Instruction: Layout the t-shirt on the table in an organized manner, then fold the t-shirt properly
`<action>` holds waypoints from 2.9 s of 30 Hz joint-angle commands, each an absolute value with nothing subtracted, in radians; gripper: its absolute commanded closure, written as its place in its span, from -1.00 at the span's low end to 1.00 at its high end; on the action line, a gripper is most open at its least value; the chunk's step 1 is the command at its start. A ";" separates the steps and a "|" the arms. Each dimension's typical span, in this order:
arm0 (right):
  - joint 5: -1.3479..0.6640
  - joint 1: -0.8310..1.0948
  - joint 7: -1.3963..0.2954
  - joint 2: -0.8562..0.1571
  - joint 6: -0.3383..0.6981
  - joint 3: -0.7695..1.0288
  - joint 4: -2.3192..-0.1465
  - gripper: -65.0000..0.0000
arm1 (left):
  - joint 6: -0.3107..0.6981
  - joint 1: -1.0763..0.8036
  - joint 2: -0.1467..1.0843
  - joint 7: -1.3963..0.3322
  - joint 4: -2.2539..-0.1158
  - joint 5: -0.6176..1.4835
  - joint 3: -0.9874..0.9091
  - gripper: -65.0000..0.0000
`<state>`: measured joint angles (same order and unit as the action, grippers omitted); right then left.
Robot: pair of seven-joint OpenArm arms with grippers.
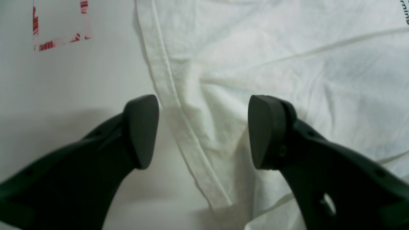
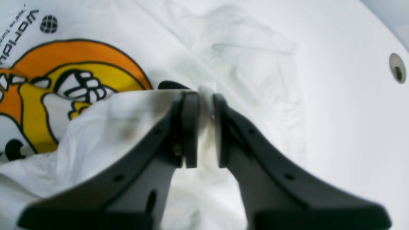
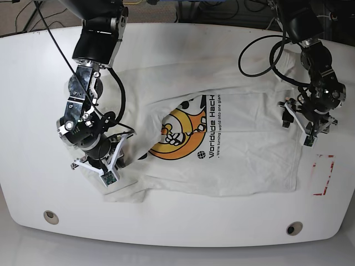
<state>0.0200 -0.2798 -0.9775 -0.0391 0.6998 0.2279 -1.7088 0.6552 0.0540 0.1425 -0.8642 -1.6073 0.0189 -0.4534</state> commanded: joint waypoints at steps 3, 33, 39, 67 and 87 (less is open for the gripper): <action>0.008 -0.334 -0.957 -0.039 0.698 0.226 -1.724 0.60 | 0.654 0.071 0.156 -0.843 -1.629 0.027 -0.455 -0.26; 0.010 0.022 -1.013 -0.116 0.698 0.473 -2.003 -0.46 | 0.698 -0.015 0.104 -1.115 -1.936 0.031 -0.567 -0.26; 0.004 0.107 -1.013 -0.116 0.698 0.591 -2.003 -0.46 | 0.698 -0.039 0.102 -1.176 -1.937 0.031 -0.615 -0.26; 0.001 0.272 -1.017 0.004 0.698 0.688 -1.969 -0.46 | 0.698 -0.168 0.002 -1.221 -1.936 0.027 -0.633 -0.25; 0.001 0.188 -0.955 -0.018 0.698 0.690 -1.745 -0.25 | 0.698 -0.140 0.005 -1.221 -1.934 0.025 -0.634 -0.25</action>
<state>-0.0048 0.1944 -0.9707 -0.0113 0.7002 0.6888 -1.7557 0.6975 -0.1493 -0.0029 -1.2308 -1.9186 0.0223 -0.6334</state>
